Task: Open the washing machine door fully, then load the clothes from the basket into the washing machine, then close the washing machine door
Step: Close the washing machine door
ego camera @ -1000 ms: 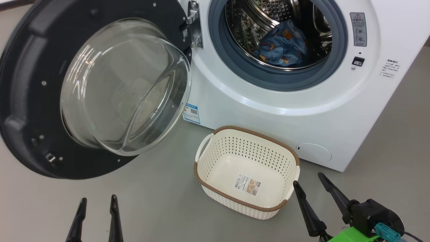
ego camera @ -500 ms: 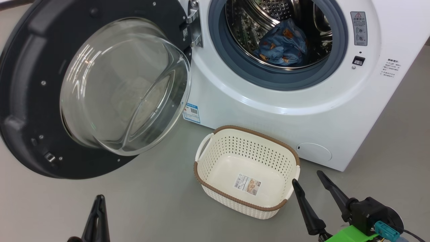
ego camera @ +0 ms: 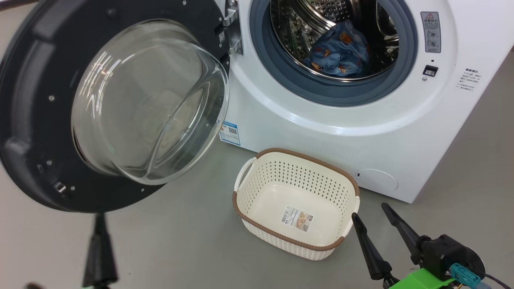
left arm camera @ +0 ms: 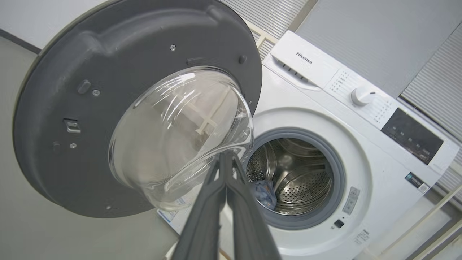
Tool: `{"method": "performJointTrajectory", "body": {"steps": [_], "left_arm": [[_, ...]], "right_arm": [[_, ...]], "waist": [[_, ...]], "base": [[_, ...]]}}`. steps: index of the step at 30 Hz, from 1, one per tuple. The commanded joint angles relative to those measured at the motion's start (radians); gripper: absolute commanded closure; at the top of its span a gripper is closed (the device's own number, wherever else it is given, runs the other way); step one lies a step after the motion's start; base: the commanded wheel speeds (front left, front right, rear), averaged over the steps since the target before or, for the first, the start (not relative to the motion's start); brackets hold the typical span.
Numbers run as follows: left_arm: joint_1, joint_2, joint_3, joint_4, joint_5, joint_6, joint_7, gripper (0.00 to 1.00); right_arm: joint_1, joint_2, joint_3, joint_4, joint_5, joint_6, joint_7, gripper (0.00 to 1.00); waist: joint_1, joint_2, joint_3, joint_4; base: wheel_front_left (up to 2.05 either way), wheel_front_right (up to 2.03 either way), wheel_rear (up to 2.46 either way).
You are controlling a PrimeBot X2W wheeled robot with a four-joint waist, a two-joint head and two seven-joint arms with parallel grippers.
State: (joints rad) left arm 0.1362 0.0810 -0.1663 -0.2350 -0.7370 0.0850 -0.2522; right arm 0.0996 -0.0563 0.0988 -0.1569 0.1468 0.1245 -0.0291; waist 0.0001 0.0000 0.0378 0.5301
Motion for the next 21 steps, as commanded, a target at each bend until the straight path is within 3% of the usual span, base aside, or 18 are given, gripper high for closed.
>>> {"method": "performJointTrajectory", "body": {"steps": [1, 3, 5, 6, 8, 11, 16, 21], "left_arm": [[-0.014, -0.013, 0.079, -0.05, -0.144, -0.069, -0.009, 1.0], [-0.014, -0.025, 0.117, -0.077, -0.336, -0.134, -0.009, 1.0], [-0.018, -0.029, 0.15, -0.106, -0.51, -0.17, -0.009, 1.0], [-0.018, -0.029, 0.15, -0.106, -0.51, -0.17, -0.009, 1.0], [-0.031, -0.03, 0.214, -0.144, -0.704, -0.196, -0.009, 1.0], [-0.056, -0.022, 0.299, -0.171, -0.841, -0.206, -0.006, 1.0], [-0.124, 0.061, 0.489, -0.137, -1.005, -0.212, 0.011, 1.0], [-0.222, 0.204, 0.63, 0.024, -1.124, -0.187, 0.063, 1.0]], "right_arm": [[-0.038, -0.005, 0.023, -0.031, 0.002, 0.006, 0.003, 0.0], [-0.038, -0.005, 0.022, -0.034, 0.003, 0.006, 0.005, 0.0], [-0.037, -0.006, 0.02, -0.037, 0.003, 0.006, 0.007, 0.0], [-0.037, -0.006, 0.02, -0.037, 0.003, 0.006, 0.007, 0.0], [-0.036, -0.008, 0.017, -0.044, 0.001, 0.006, 0.009, 0.0], [-0.036, -0.009, 0.014, -0.052, -0.001, 0.006, 0.012, 0.0], [-0.035, -0.015, 0.012, -0.066, -0.003, 0.006, 0.019, 0.0], [-0.037, -0.027, 0.013, -0.081, 0.0, 0.006, 0.027, 0.0]], "waist": [[-0.0001, 0.0, 0.003, 0.0], [-0.0001, 0.0, 0.004, 0.0], [-0.0001, 0.0, 0.006, 0.0], [-0.0001, 0.0, 0.006, 0.0], [-0.0001, 0.0, 0.012, 0.001], [-0.0001, 0.0, 0.022, 0.002], [-0.0001, 0.0, 0.037, 0.002], [-0.0001, 0.0, 0.052, -0.002]], "base": [[0.0, 0.0, 0.0], [0.0, 0.0, 0.0], [0.0, 0.0, 0.0], [0.0, 0.0, 0.0], [0.0, 0.0, 0.0], [0.0, 0.0, 0.0], [0.0, 0.0, 0.0], [0.0, 0.0, 0.0]]}}
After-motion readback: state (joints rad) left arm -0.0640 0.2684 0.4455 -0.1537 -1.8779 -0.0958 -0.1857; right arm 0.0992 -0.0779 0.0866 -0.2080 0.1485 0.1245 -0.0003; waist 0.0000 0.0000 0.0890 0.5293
